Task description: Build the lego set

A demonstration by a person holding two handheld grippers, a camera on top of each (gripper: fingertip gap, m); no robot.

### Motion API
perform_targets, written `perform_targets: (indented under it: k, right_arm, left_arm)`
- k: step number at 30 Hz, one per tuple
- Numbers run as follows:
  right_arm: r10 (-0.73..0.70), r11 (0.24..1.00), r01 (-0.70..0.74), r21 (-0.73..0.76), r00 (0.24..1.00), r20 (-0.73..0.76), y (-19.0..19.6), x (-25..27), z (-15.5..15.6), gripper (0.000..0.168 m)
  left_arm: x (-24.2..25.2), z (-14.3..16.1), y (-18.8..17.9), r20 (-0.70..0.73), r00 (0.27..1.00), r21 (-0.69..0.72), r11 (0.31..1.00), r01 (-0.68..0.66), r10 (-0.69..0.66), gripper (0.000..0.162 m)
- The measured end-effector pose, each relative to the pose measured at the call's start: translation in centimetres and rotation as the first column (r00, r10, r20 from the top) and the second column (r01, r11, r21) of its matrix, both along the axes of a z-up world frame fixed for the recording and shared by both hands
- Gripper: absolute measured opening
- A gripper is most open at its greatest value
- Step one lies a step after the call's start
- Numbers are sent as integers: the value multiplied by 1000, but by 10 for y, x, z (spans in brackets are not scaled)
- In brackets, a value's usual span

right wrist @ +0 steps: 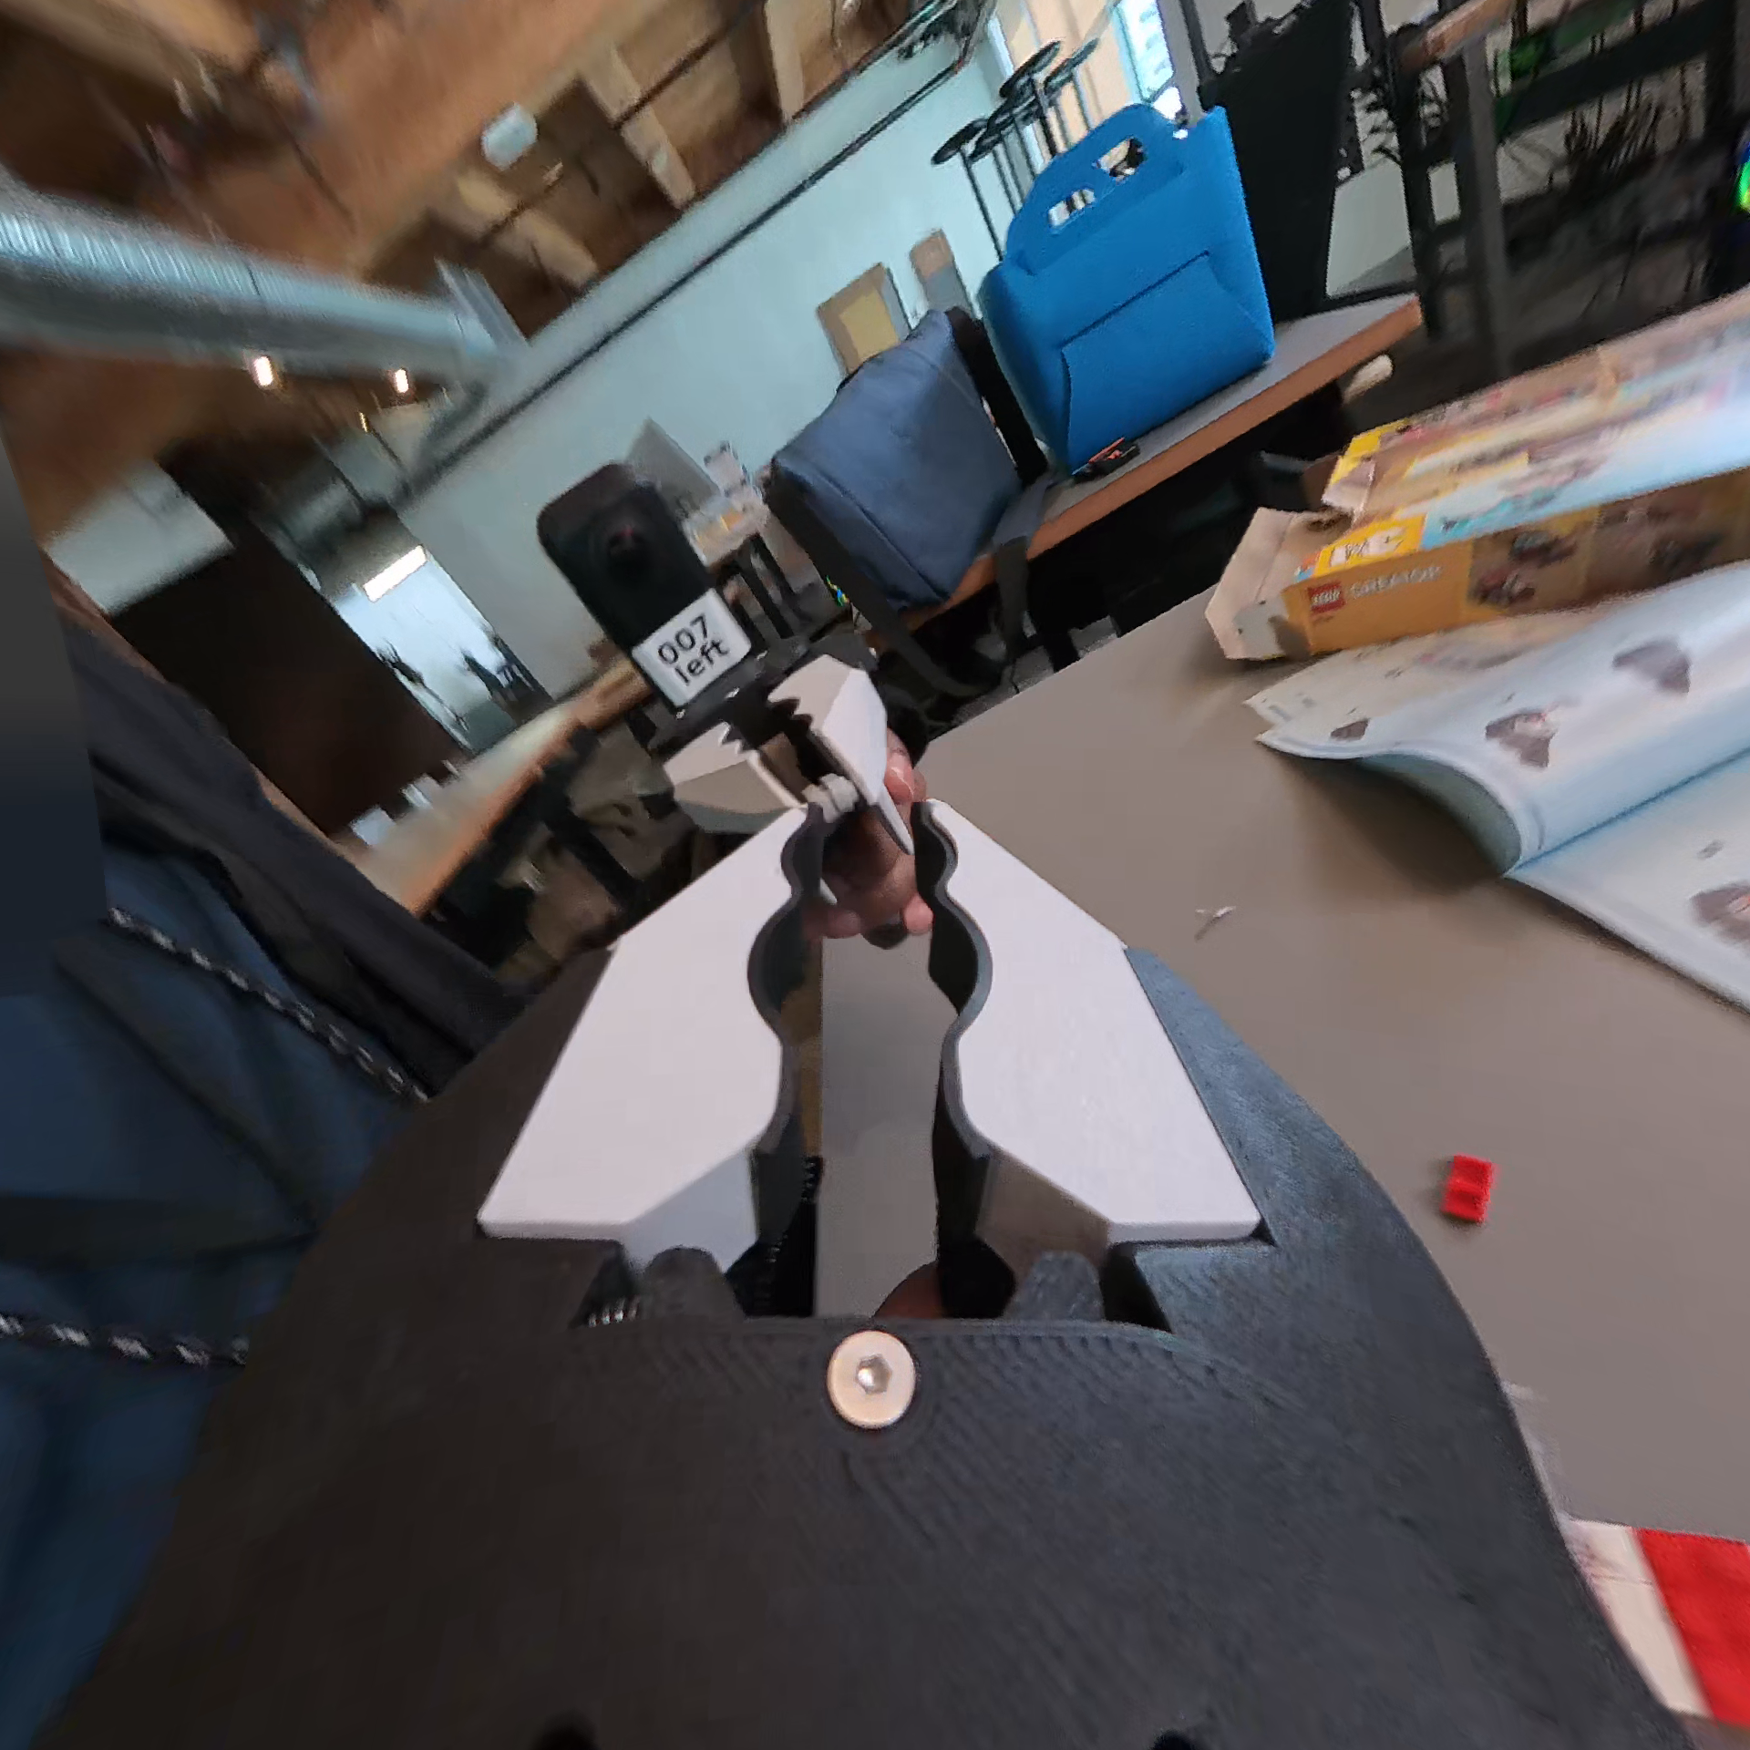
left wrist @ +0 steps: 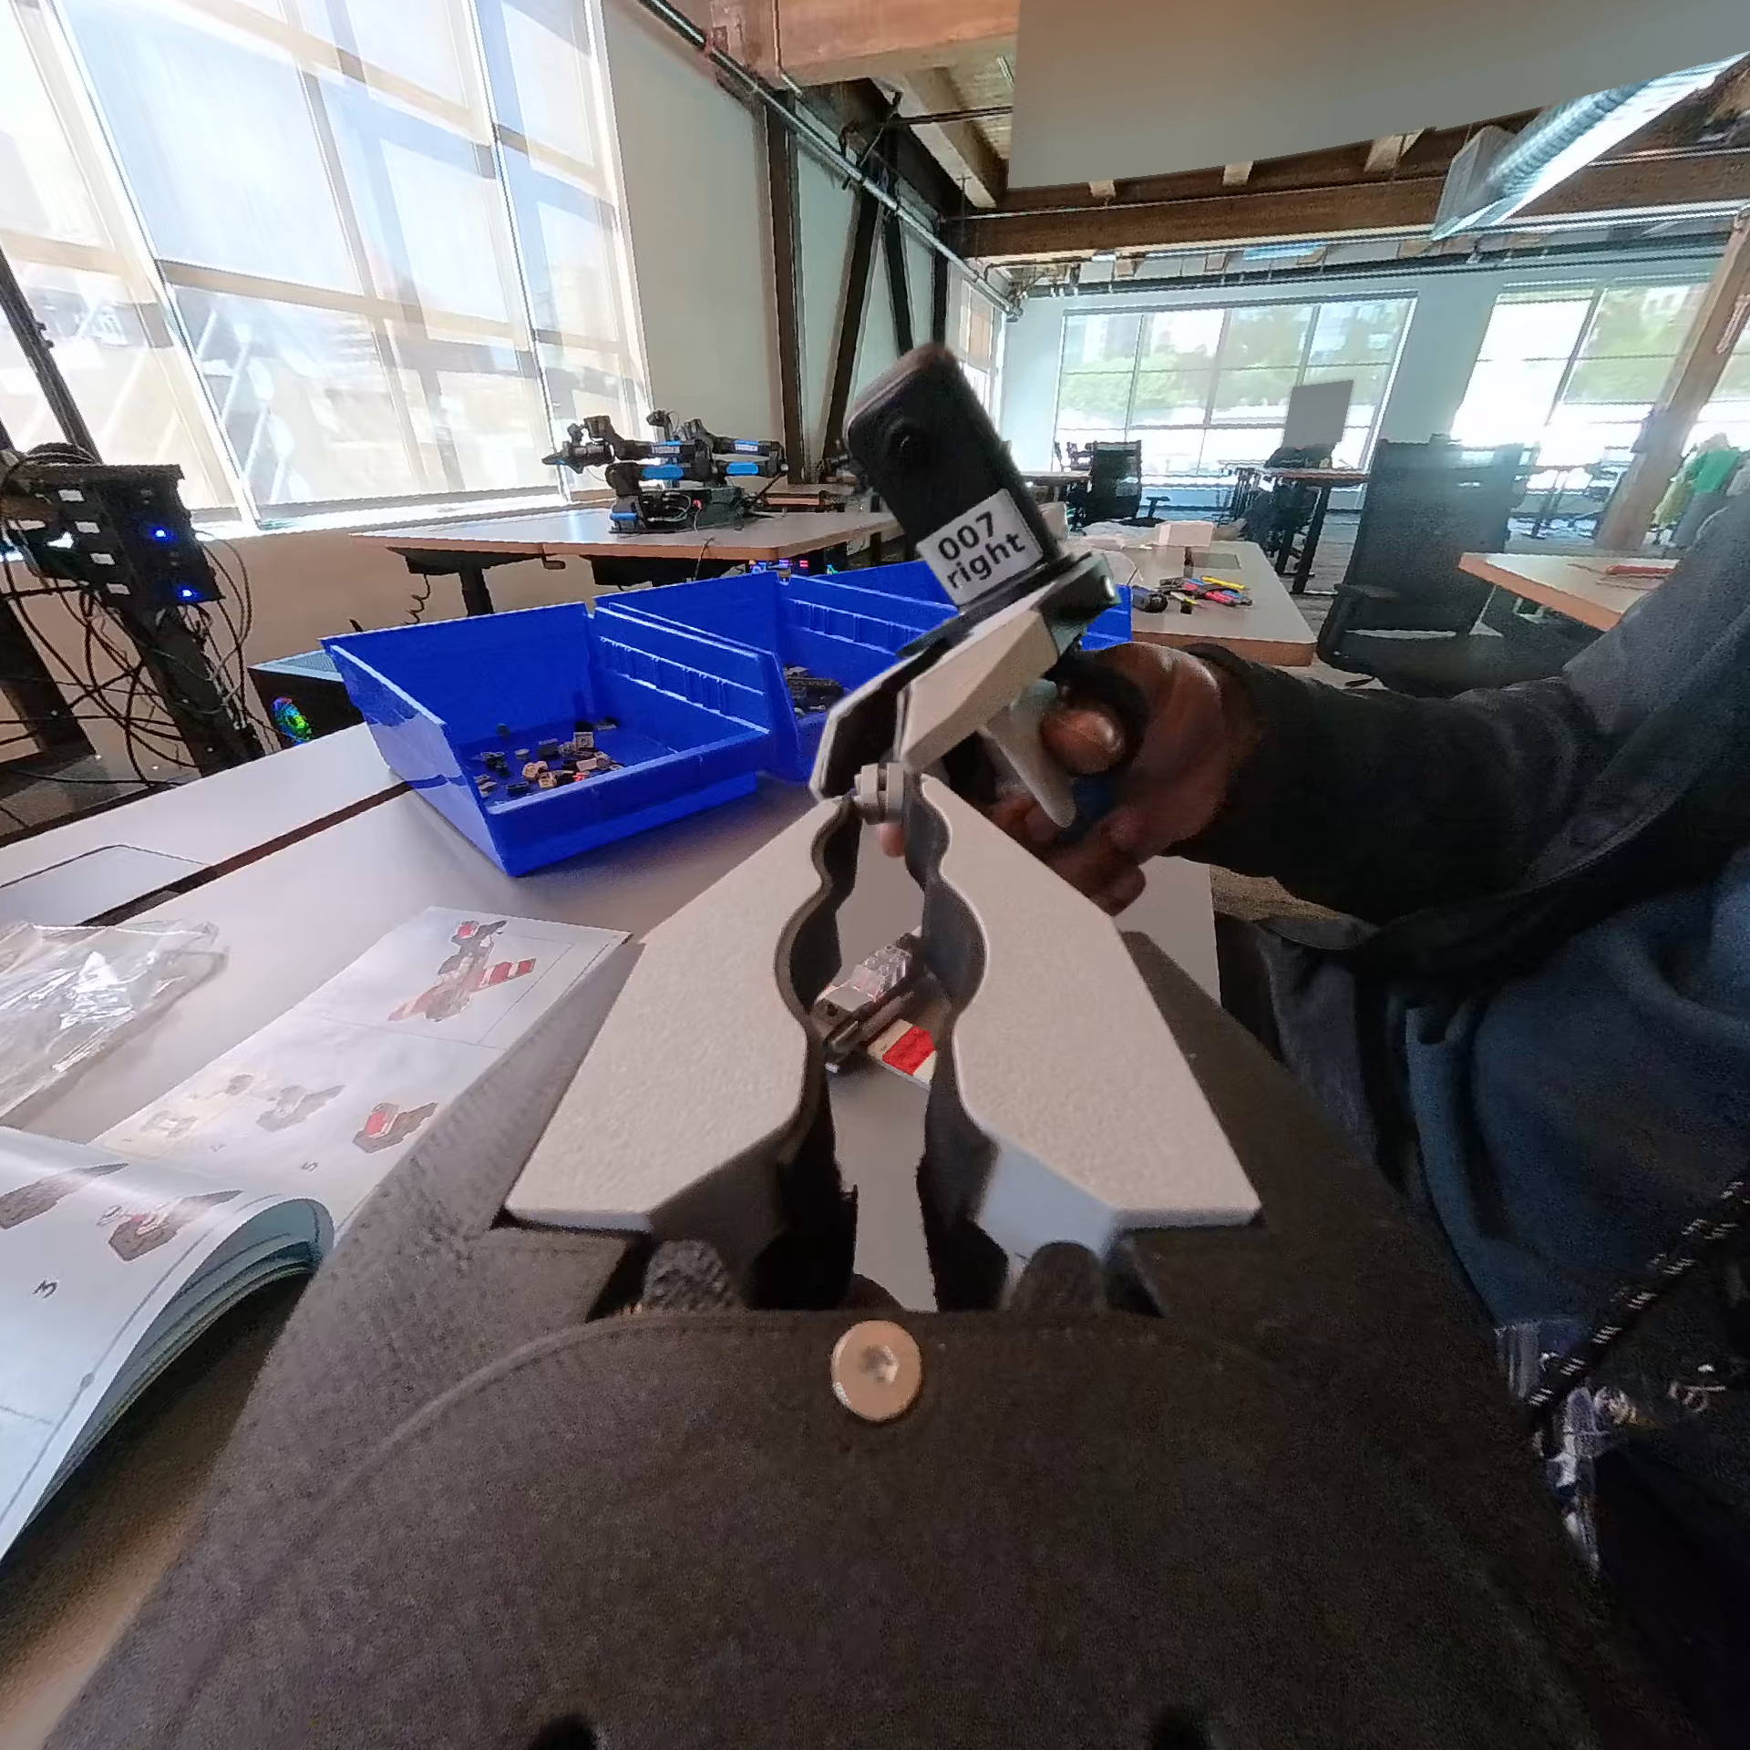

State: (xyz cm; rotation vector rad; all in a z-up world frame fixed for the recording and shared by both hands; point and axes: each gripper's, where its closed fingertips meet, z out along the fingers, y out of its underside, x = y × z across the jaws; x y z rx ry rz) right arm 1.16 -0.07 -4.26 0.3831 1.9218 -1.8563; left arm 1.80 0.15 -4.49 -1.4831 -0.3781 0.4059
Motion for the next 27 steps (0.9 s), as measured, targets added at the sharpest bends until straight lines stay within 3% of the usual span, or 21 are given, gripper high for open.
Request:
perform_targets:
  k: [6, 10, 27]
  right_arm:
    - [35, 999, -30, 37, 991, -126, -1, 10, -1, 18]
    - [53, 998, -50, 31, 989, -138, 0, 13, 1, 11]
    - [110, 990, -89, 106, 971, -213, 8, 21, -11, 8]
  left_arm:
    - [4, -2, 5, 0, 1000, -16, 999, 28, -28, 10]
    - [6, -3, 6, 3, 999, -23, 999, 39, -39, 10]
    - [16, -15, 15, -8, 996, -121, 989, 86, -88, 8]
